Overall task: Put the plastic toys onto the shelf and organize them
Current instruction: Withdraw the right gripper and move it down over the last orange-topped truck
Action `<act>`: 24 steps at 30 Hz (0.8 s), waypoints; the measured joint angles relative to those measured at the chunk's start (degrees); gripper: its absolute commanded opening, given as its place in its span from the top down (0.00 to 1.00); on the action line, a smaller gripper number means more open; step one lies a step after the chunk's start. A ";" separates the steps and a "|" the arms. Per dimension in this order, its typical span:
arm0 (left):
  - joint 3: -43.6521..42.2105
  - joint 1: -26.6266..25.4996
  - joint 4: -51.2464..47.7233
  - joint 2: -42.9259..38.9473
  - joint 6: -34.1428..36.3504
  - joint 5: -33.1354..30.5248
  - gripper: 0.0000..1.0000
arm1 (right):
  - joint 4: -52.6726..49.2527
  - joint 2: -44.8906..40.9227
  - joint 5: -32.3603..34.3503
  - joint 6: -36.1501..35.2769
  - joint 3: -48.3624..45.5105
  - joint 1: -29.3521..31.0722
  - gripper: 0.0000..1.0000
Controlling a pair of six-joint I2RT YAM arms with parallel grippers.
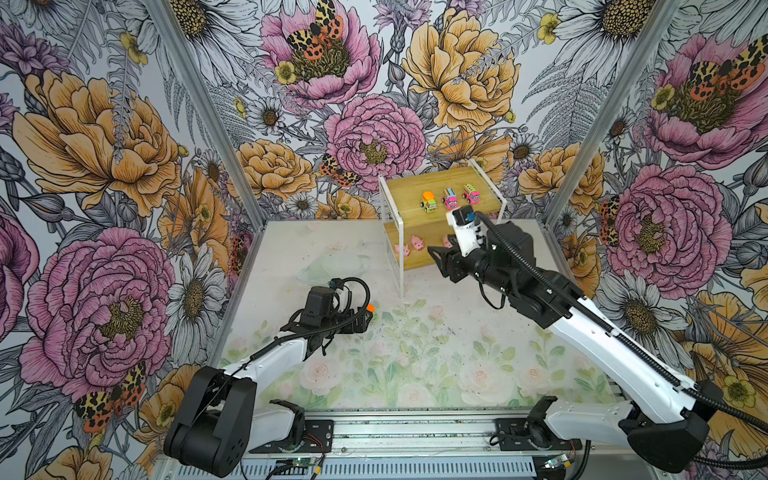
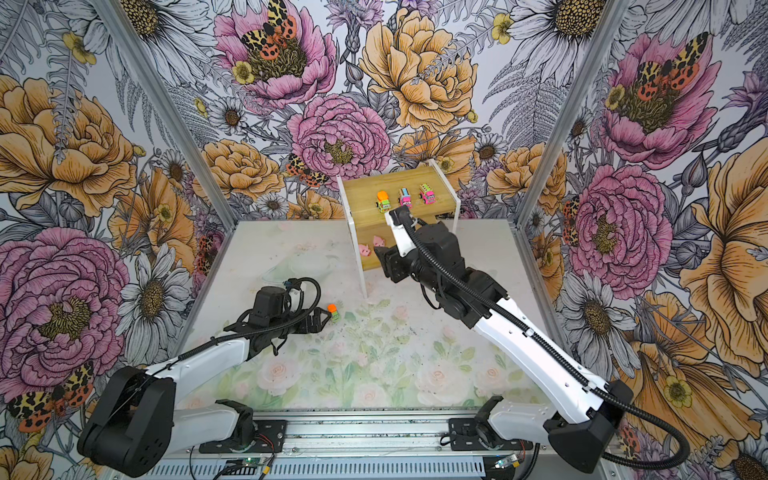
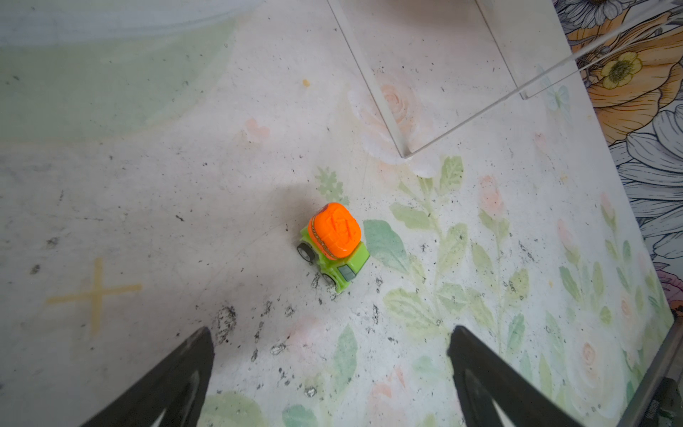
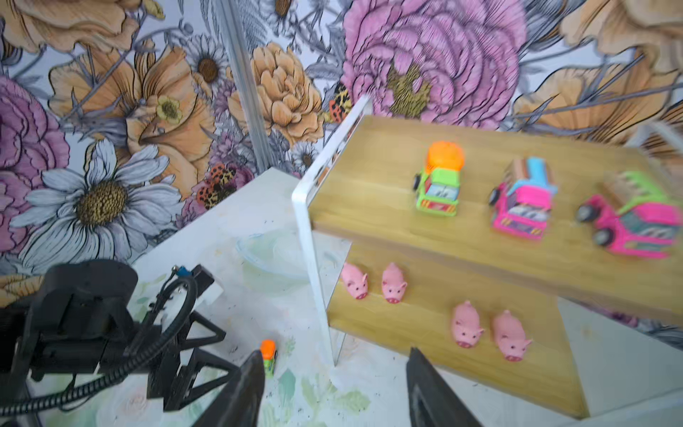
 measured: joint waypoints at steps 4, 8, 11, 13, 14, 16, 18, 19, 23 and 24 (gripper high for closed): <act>0.00 0.42 -0.02 0.00 -0.02 0.00 0.01 | 8.61 2.32 -0.52 1.20 -18.08 5.25 0.38; 0.00 1.01 -0.02 0.00 -0.35 0.00 0.01 | 17.77 3.78 0.22 3.61 -31.32 9.46 0.38; 0.00 1.03 -0.02 0.00 -0.61 0.02 0.01 | 25.92 6.69 1.03 5.70 -34.77 10.19 0.38; 0.00 1.03 -0.02 0.00 -0.66 0.02 0.01 | 30.77 10.10 0.96 6.80 -34.86 10.21 0.38; 0.00 1.05 0.00 0.00 -0.66 0.02 0.01 | 33.16 12.02 0.76 7.23 -34.77 10.32 0.38; 0.00 1.09 0.00 0.00 -0.68 0.02 0.01 | 36.17 15.67 0.26 7.98 -34.21 10.40 0.38; 0.00 1.14 0.00 0.00 -0.90 0.04 0.01 | 38.12 19.56 -0.59 8.61 -32.65 10.40 0.37; 0.00 1.25 0.00 0.00 -1.03 0.11 0.01 | 38.97 21.84 -0.83 8.90 -31.36 10.40 0.38; -0.02 1.77 0.02 0.00 -1.07 0.22 0.01 | 43.25 28.11 -1.66 10.01 -27.10 10.67 0.38; -0.07 1.86 0.07 0.00 -1.07 0.24 0.01 | 44.17 29.27 -1.73 10.21 -26.27 10.67 0.37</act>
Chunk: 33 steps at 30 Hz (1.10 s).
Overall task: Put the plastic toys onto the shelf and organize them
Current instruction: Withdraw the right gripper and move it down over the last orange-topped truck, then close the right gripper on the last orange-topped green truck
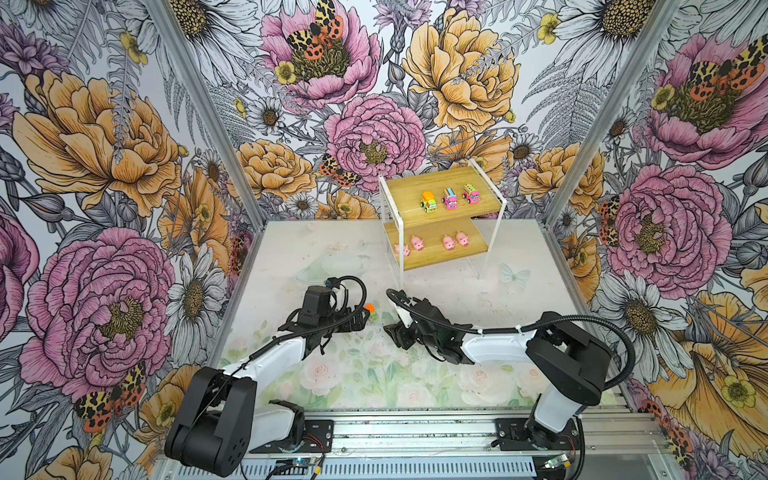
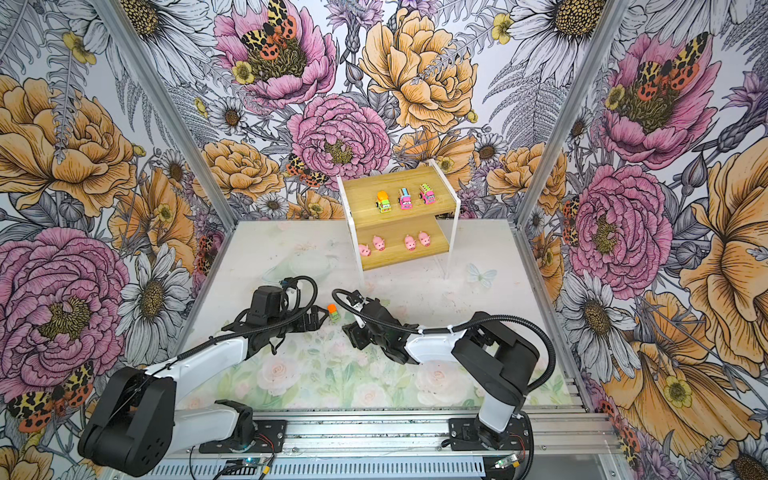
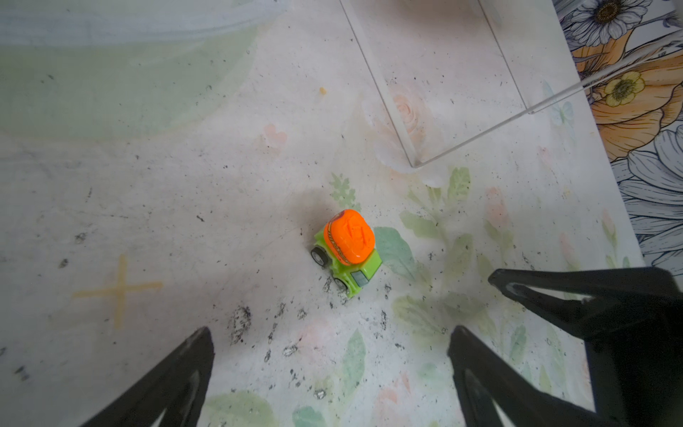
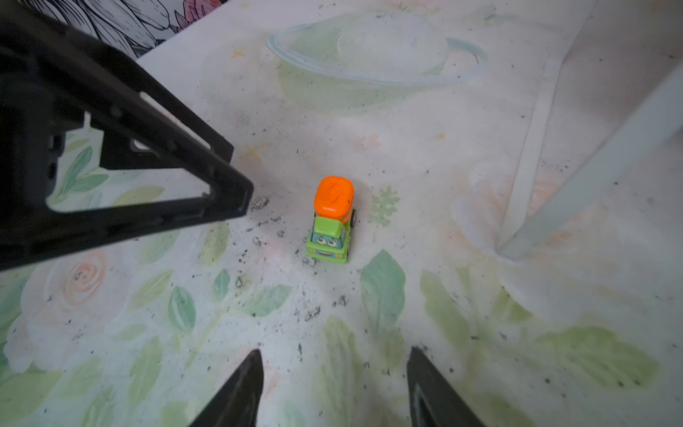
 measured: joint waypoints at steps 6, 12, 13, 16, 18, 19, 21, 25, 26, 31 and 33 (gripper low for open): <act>-0.70 0.28 0.26 0.00 -0.24 0.22 0.01 | 4.13 7.10 -0.37 1.36 5.11 0.02 0.38; -0.96 0.74 0.37 -0.33 -0.44 0.31 0.01 | 5.18 13.07 -0.11 1.73 10.32 0.42 0.38; -1.11 0.94 0.42 -0.61 -0.46 0.28 0.01 | 5.16 13.75 0.07 1.75 11.17 0.50 0.38; -1.73 1.51 0.61 -1.53 -0.70 0.20 0.01 | 5.07 15.67 0.61 1.92 13.44 0.66 0.39; -1.90 1.86 0.74 -1.81 -1.05 0.22 0.01 | 5.11 17.03 0.94 1.97 14.71 0.66 0.39; -1.92 1.99 0.79 -1.84 -1.11 0.22 0.01 | 5.09 17.70 1.07 1.97 15.28 0.66 0.40; -1.92 2.10 0.81 -1.84 -1.51 0.22 0.01 | 5.07 18.86 1.27 1.97 16.20 0.66 0.41; -1.92 2.14 0.81 -1.84 -1.51 0.28 0.01 | 5.05 20.94 1.44 1.95 17.57 0.66 0.44; -1.92 2.14 0.81 -1.81 -1.51 0.37 0.01 | 4.94 21.18 1.44 1.88 17.75 0.66 0.45; -1.92 2.16 0.98 -1.53 -1.68 0.63 0.01 | 4.04 21.84 1.44 1.36 18.82 0.63 0.58; -1.92 2.14 1.03 -1.51 -1.77 0.66 0.01 | 3.96 21.84 1.57 1.22 19.02 0.63 0.64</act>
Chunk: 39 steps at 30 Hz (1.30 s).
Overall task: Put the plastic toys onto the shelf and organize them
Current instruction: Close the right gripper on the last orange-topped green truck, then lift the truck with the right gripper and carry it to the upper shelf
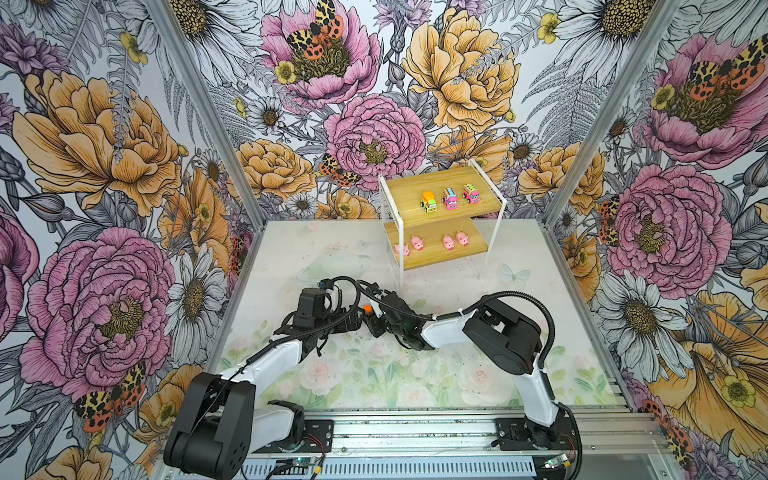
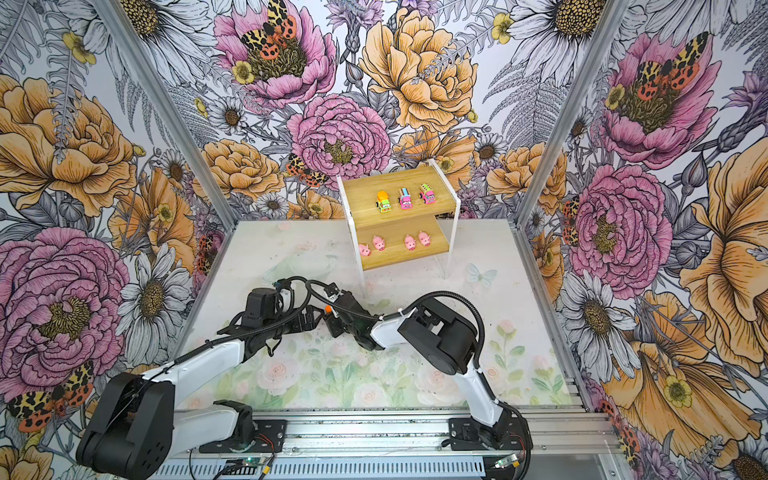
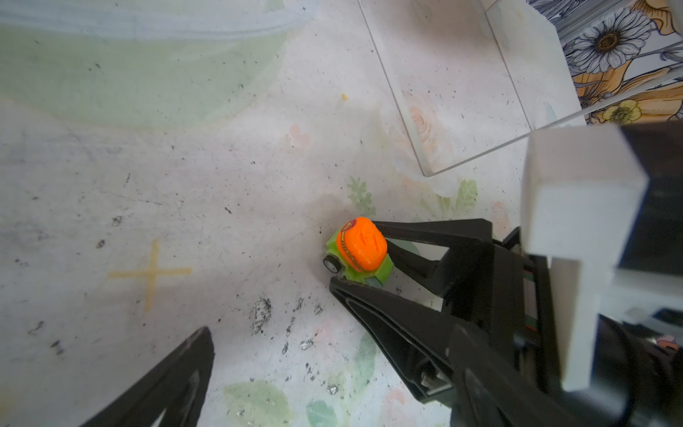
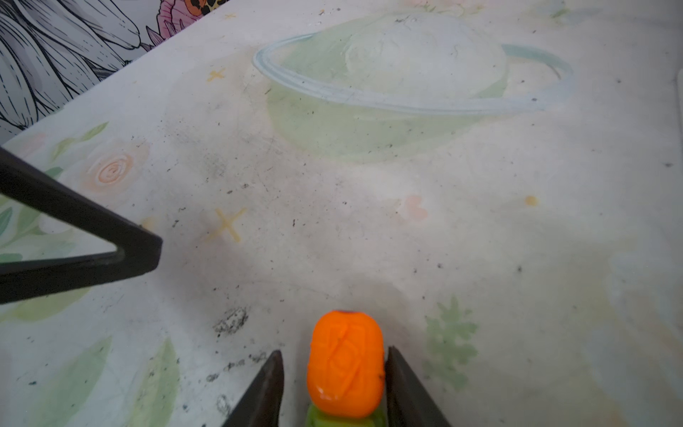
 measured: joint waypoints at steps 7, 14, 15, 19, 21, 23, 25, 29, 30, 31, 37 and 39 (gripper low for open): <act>0.00 0.02 0.04 0.00 -0.13 0.17 0.01 | 0.66 0.00 -0.02 -0.22 0.00 0.00 0.80; 0.00 0.09 0.00 -0.24 -0.13 0.17 0.01 | 1.95 -2.80 -0.76 -0.92 -4.31 0.00 0.82; 0.00 0.11 0.00 -0.46 -0.13 0.17 0.01 | 1.75 -3.82 -0.83 -1.18 -5.40 0.00 0.82; -0.35 0.11 0.04 -2.21 -0.13 0.15 0.01 | -1.20 -9.90 -1.27 -1.62 -9.66 0.00 0.83; -0.83 0.22 0.13 -3.21 -0.13 0.15 0.01 | -4.11 -14.19 -1.55 -1.95 -11.23 0.00 0.83; -1.14 0.37 0.20 -3.69 -0.13 0.15 0.01 | -7.65 -19.10 -1.70 -2.47 -12.13 0.00 0.83; -1.27 0.50 0.20 -3.76 -0.15 0.15 0.01 | -12.07 -24.20 -1.64 -3.23 -11.98 -0.04 0.83; -1.40 0.50 0.22 -3.56 -0.15 0.17 0.01 | -23.10 -34.07 -0.76 -5.42 -7.76 -0.15 0.83; -1.40 0.50 0.22 -3.37 -0.15 0.17 0.01 | -25.22 -36.09 -0.55 -5.84 -6.32 -0.46 0.83; -1.40 0.50 0.22 -3.17 -0.15 0.17 0.01 | -27.10 -37.92 -0.28 -6.10 -4.85 -0.74 0.83; -1.40 0.50 0.22 -2.86 -0.15 0.20 0.01 | -35.52 -47.36 1.90 -7.54 3.30 -5.73 0.83; -1.40 0.50 0.24 -2.86 -0.13 0.22 0.01 | -37.38 -49.57 3.13 -8.07 5.51 -8.61 0.83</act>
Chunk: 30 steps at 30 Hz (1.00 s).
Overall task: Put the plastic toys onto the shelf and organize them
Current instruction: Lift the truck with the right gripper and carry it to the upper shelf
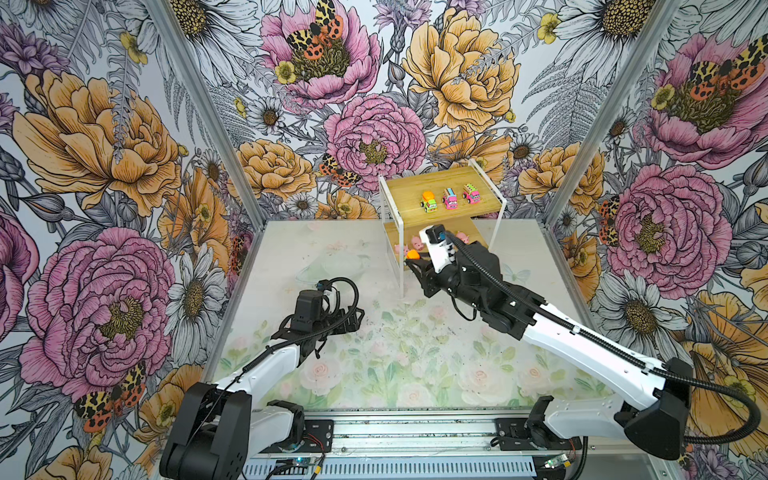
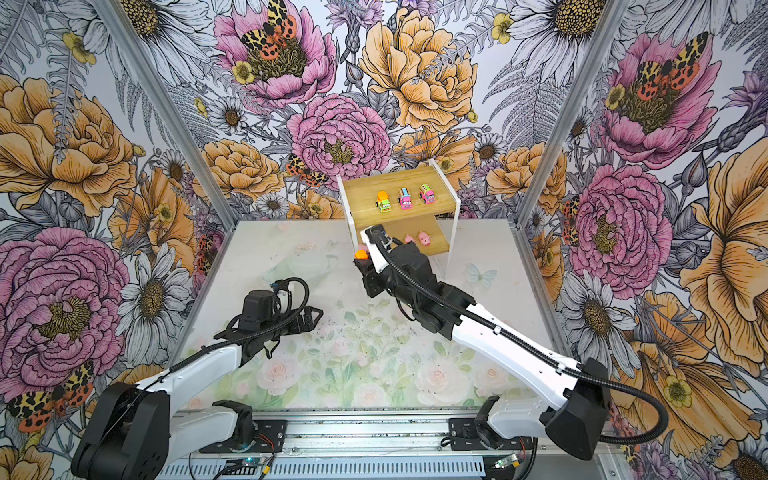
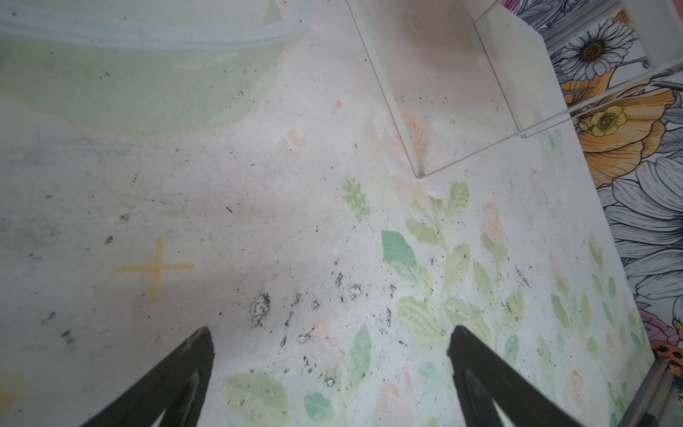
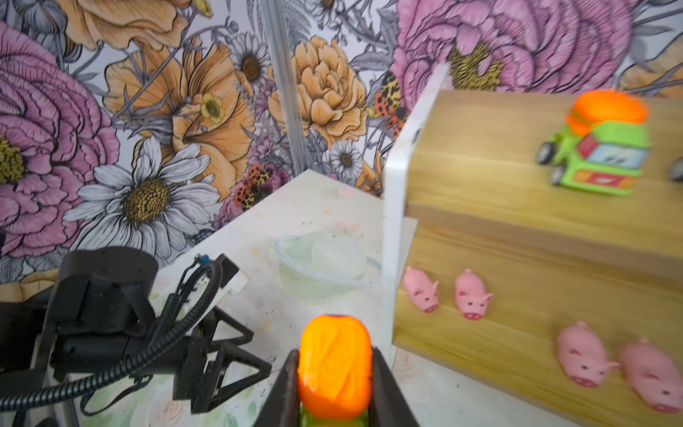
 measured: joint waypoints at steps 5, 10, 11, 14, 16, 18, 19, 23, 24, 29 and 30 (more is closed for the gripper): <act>0.00 0.00 0.39 0.92 -0.02 0.39 0.01 | -3.69 -0.37 2.86 -1.86 7.08 -6.10 0.82; 0.00 0.00 0.44 1.77 -0.02 0.79 0.01 | -6.38 3.80 3.72 -3.19 16.83 -9.60 0.82; 0.00 0.00 0.46 1.77 -0.02 0.83 0.01 | -6.78 5.07 3.69 -3.39 18.80 -9.84 0.82; 0.00 0.00 0.46 1.75 -0.02 0.83 0.01 | -7.52 9.38 3.50 -3.54 23.69 -10.10 0.82; 0.00 0.00 0.48 1.75 -0.02 0.85 0.01 | -7.96 12.07 2.86 -3.26 25.86 -10.14 0.83; 0.00 -0.02 0.46 1.75 -0.02 0.83 0.01 | -8.41 14.43 1.81 -2.62 27.36 -10.14 0.83; 0.00 0.00 0.46 1.75 -0.02 0.83 0.01 | -8.70 15.54 1.40 -2.29 27.87 -10.03 0.83; 0.00 0.00 0.48 1.75 -0.02 0.83 0.01 | -9.60 18.97 0.46 -1.57 29.22 -9.29 0.83; 0.00 0.00 0.48 1.75 -0.02 0.85 0.01 | -9.70 19.76 0.31 -1.40 29.51 -8.92 0.83; 0.00 0.00 0.48 1.75 0.00 0.83 0.01 | -10.14 22.67 0.00 -0.94 31.19 -7.30 0.83; 0.00 0.00 0.48 1.75 -0.02 0.83 0.01 | -10.14 23.12 -0.04 -0.92 31.43 -7.21 0.83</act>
